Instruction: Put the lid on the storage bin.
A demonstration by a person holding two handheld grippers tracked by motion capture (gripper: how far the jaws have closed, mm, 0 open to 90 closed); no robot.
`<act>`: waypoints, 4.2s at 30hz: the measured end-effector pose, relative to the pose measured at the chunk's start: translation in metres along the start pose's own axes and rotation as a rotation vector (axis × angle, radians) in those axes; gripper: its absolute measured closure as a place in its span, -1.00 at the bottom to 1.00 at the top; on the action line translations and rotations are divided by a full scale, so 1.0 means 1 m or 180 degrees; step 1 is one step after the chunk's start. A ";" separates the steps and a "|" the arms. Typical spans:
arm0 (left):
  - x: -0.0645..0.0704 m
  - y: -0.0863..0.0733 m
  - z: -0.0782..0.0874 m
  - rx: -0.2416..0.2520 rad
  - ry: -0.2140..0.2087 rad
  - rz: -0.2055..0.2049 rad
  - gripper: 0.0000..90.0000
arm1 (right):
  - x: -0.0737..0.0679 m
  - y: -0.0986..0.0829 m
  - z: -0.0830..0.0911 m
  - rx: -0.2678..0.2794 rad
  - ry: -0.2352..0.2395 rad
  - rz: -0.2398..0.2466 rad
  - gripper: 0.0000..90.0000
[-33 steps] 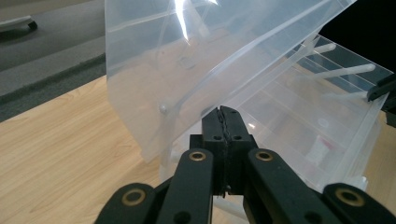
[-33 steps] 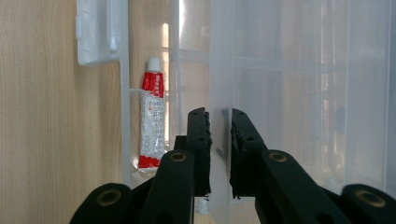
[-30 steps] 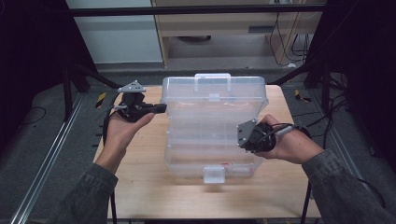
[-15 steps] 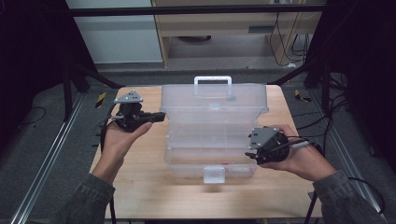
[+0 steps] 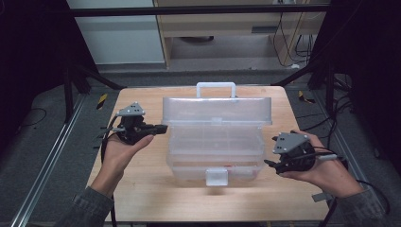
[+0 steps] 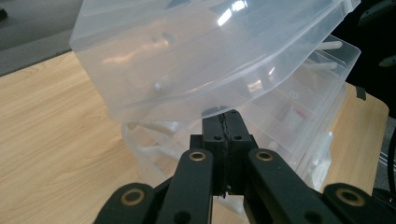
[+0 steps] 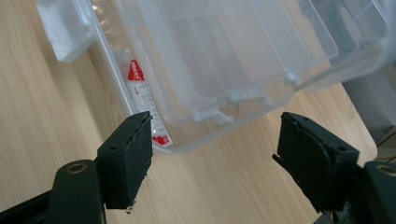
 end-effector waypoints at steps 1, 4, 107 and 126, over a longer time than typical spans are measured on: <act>0.001 -0.002 0.000 -0.0005 -0.0004 -0.0010 1.00 | 0.001 -0.003 0.001 -0.0012 -0.0007 -0.0019 -0.42; 0.003 -0.007 0.000 -0.0022 -0.0022 -0.0025 0.99 | 0.003 -0.012 0.003 -0.0047 -0.0037 -0.0066 -0.42; -0.151 -0.132 -0.084 -0.0711 0.1554 0.0526 -0.70 | 0.119 -0.114 -0.178 -0.0322 -0.0627 -0.2240 -0.68; -0.151 -0.142 -0.090 -0.0649 0.1471 0.0558 -0.96 | 0.104 -0.126 -0.186 0.0053 -0.0705 -0.2617 -0.82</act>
Point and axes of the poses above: each handheld gripper's, and its own axes: z roughly backward along the jaws, y roughly out of its top, x roughly to its right, the point moved 2 cm from there along -z, roughly forward along the jaws, and after that the axes turned 3 degrees about -z, right-handed, at the moved point
